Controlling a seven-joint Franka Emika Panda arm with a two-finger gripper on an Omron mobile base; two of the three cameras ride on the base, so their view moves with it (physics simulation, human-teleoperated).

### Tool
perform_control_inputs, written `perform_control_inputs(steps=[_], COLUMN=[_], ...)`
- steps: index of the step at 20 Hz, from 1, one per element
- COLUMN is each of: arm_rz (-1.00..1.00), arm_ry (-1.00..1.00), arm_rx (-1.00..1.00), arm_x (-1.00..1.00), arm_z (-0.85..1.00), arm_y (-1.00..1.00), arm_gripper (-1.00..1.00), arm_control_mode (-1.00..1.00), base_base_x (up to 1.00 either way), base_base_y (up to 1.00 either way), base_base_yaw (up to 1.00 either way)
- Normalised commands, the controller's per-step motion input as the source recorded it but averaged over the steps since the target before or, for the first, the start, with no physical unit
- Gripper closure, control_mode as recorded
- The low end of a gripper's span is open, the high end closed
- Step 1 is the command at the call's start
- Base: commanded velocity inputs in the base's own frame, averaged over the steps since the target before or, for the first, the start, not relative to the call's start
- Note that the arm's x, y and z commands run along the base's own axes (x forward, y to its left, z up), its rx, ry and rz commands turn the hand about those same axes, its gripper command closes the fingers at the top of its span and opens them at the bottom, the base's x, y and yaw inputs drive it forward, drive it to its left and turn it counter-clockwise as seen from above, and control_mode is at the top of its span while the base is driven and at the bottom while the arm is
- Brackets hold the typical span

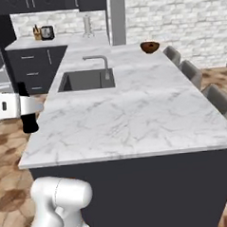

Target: Open the fridge, grab two sodas, and place both sodas inside the bowl with ice on the dining counter.

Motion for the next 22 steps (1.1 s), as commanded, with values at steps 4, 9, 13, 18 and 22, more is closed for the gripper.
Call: perform_control_inputs(steps=[4,9,13,18,22], arm_rz=[0.00,0.00,0.00,0.00,0.00], arm_ry=[0.00,0.00,0.00,0.00,0.00], arm_rx=[0.00,0.00,0.00,0.00,0.00], arm_x=[0.00,0.00,0.00,0.00,0.00], arm_z=[0.00,0.00,0.00,0.00,0.00], arm_y=[0.00,0.00,0.00,0.00,0.00], arm_gripper=[1.00,1.00,1.00,1.00,1.00], arm_control_mode=[1.00,1.00,1.00,1.00,1.00], base_base_x=[0.38,0.41,0.46,0.52,0.66], base_base_y=[-1.00,-1.00,-1.00,-1.00,-1.00], base_base_yaw=[0.00,0.00,0.00,0.00,0.00])
